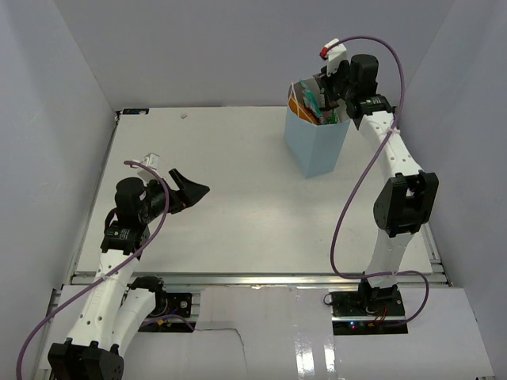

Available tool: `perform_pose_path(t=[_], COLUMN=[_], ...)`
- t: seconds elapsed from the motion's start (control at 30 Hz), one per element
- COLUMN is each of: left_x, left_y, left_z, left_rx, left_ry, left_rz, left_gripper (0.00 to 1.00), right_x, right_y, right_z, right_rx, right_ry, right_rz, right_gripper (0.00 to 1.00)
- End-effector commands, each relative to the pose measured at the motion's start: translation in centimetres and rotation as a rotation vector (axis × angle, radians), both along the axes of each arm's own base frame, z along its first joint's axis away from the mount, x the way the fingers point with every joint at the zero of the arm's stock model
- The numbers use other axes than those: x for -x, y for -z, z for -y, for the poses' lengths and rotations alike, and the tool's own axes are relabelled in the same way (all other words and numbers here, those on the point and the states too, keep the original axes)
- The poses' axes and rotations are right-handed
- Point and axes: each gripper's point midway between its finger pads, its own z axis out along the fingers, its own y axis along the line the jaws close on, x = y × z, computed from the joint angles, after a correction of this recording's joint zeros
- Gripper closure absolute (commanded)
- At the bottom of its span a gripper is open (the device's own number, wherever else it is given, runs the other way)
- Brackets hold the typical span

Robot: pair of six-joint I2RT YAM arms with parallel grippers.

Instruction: Place the snacks into the paper bag

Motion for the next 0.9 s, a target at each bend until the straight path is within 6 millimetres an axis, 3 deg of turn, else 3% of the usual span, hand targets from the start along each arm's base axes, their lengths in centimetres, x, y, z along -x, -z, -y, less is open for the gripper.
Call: perform_pose_path(t=[0.0, 0.3, 0.4, 0.5, 0.57, 0.63, 0.67, 0.7, 0.8, 0.83, 0.87], left_x=[-0.2, 0.3, 0.3, 0.3, 0.3, 0.2, 0.2, 0.2, -0.2, -0.3, -0.5], left_y=[-1.2, -1.2, -1.3, -1.5, -1.6, -1.8, -2.0, -2.0, -1.7, -2.0, -1.9], left_z=[-0.2, -0.6, -0.7, -0.7, -0.8, -0.8, -1.0, -1.0, -1.6, -1.8, -2.1], left_rx=[-0.014, -0.024, -0.026, -0.029, -0.032, -0.039, -0.044, -0.048, -0.073, -0.084, -0.097], left_ry=[-0.008, -0.028, -0.033, -0.034, -0.037, -0.038, -0.045, -0.046, -0.077, -0.085, -0.103], left_rz=[0.039, 0.037, 0.043, 0.049, 0.052, 0.058, 0.063, 0.064, 0.052, 0.059, 0.054], left_gripper=[0.02, 0.02, 0.02, 0.02, 0.02, 0.02, 0.02, 0.02, 0.02, 0.02, 0.02], right_x=[-0.6, 0.0, 0.3, 0.6, 1.1, 1.7, 2.4, 3.1, 5.1, 6.2, 7.1], right_y=[-1.5, 3.1, 3.7, 3.4, 2.5, -0.1, -0.8, -3.3, -6.1, -7.9, -8.3], right_z=[0.3, 1.0, 1.2, 1.6, 2.1, 2.0, 1.8, 1.8, 1.2, 1.1, 0.6], right_rx=[0.021, 0.074, 0.094, 0.103, 0.096, 0.062, 0.047, 0.034, 0.000, -0.011, -0.022], right_ry=[0.009, 0.021, 0.021, 0.024, 0.028, 0.011, -0.015, -0.024, -0.068, -0.084, -0.119], right_rz=[0.085, 0.005, -0.010, -0.013, -0.016, 0.012, 0.005, 0.046, 0.062, 0.089, 0.087], right_gripper=[0.92, 0.86, 0.75, 0.57, 0.47, 0.39, 0.38, 0.36, 0.34, 0.30, 0.26])
